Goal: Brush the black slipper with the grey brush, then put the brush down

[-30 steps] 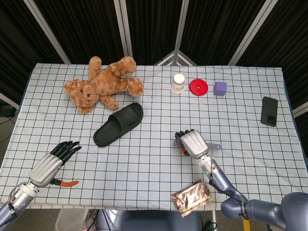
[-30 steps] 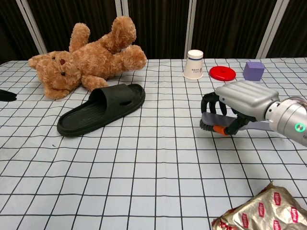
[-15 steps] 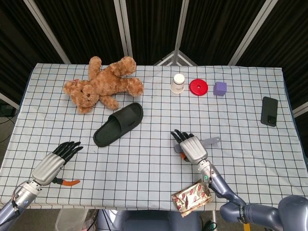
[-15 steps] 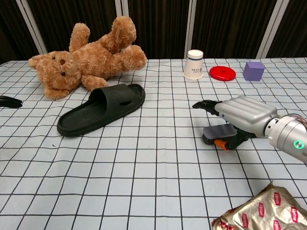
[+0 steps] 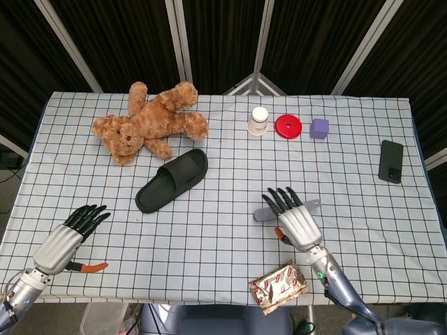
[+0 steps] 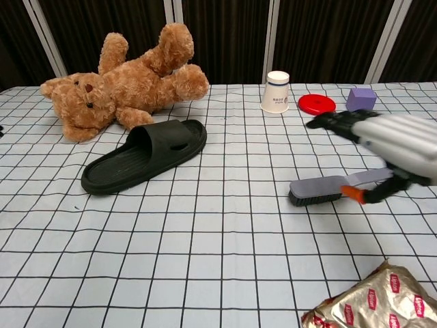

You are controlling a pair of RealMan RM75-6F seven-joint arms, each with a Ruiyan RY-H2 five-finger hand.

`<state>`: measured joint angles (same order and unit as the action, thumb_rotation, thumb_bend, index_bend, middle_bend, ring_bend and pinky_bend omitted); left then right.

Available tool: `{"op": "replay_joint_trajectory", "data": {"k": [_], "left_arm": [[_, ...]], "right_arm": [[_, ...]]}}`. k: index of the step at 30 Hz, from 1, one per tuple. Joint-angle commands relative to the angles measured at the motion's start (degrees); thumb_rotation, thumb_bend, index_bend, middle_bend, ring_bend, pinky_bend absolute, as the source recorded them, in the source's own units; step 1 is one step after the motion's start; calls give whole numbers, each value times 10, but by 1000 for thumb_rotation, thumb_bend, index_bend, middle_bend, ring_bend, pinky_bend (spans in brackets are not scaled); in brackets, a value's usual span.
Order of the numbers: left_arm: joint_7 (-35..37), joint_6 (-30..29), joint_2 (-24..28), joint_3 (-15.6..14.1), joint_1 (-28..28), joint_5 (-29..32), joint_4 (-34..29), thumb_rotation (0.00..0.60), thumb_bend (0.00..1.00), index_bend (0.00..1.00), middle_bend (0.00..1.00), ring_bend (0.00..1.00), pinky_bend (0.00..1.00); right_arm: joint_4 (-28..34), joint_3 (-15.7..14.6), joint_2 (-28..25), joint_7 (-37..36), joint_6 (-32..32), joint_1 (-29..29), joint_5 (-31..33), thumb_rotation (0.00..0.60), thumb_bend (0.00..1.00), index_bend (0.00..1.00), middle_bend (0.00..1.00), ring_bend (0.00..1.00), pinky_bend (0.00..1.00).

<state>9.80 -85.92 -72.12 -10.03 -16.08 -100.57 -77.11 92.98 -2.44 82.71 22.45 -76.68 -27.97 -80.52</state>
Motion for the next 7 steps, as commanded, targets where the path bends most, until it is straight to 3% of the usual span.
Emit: {"op": "replay_joint_trajectory", "data": {"k": [1,4,7], "left_arm": [[-54,-28,13,12,31,18,-20,329,38,0,0,0,65],[-73,-28,14,13,34,13,-27,330,50,0,0,0,65],[-84,-21,11,13,34,9,-29,332,55,0,0,0,65]], "right_arm": [[5,-81,-98,-57,-182,158,-57,600,415,0,0,0,0],[-39,-92,-110,-103,-172,184,-43,600,414,0,0,0,0],[-37,-80,-122,-119,-163,187,-37,600,414,0,0,0,0]]}}
